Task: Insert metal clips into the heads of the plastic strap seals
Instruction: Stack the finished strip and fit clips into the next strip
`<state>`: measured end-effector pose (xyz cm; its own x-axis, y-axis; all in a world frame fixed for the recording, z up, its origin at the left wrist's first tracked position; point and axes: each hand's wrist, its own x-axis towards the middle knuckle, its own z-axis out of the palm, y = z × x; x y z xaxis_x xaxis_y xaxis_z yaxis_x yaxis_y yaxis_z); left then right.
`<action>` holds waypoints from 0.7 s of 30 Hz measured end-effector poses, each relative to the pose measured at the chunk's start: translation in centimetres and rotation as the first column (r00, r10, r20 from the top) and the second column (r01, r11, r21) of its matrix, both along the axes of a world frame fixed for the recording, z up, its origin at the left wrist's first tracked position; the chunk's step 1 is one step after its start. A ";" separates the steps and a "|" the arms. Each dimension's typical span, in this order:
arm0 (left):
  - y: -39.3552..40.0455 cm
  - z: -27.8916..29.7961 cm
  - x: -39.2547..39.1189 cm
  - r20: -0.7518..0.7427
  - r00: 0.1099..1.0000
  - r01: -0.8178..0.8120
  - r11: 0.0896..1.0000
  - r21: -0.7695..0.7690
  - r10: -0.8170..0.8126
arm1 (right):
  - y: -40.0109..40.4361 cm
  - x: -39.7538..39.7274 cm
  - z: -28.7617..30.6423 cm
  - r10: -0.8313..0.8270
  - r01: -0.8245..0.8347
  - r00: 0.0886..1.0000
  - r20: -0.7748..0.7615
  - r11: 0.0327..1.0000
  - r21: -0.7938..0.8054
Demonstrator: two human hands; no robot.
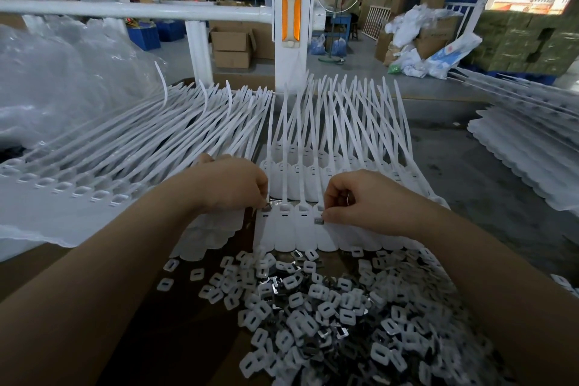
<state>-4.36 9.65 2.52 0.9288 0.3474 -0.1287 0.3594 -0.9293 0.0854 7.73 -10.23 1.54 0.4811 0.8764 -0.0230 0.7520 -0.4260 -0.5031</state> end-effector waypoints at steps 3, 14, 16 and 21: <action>0.0 0.1 -0.1 -0.018 0.998 0.063 0.998 0.020 -0.063 | 0.0 -0.1 0.0 -0.001 0.001 1.000 0.000 1.000 0.000; -1.0 0.6 0.6 -0.075 0.987 0.160 0.923 0.351 -0.143 | -0.1 -0.1 0.1 0.001 -0.001 1.000 -0.006 1.000 -0.001; -1.0 0.7 0.7 -0.044 0.995 0.094 0.948 0.304 -0.085 | -0.1 -0.1 0.1 0.001 -0.001 1.000 -0.002 1.000 -0.005; 0.1 0.6 0.4 0.072 0.997 -0.038 0.998 0.052 0.034 | 0.0 0.1 0.1 0.002 -0.002 1.000 0.001 1.000 -0.010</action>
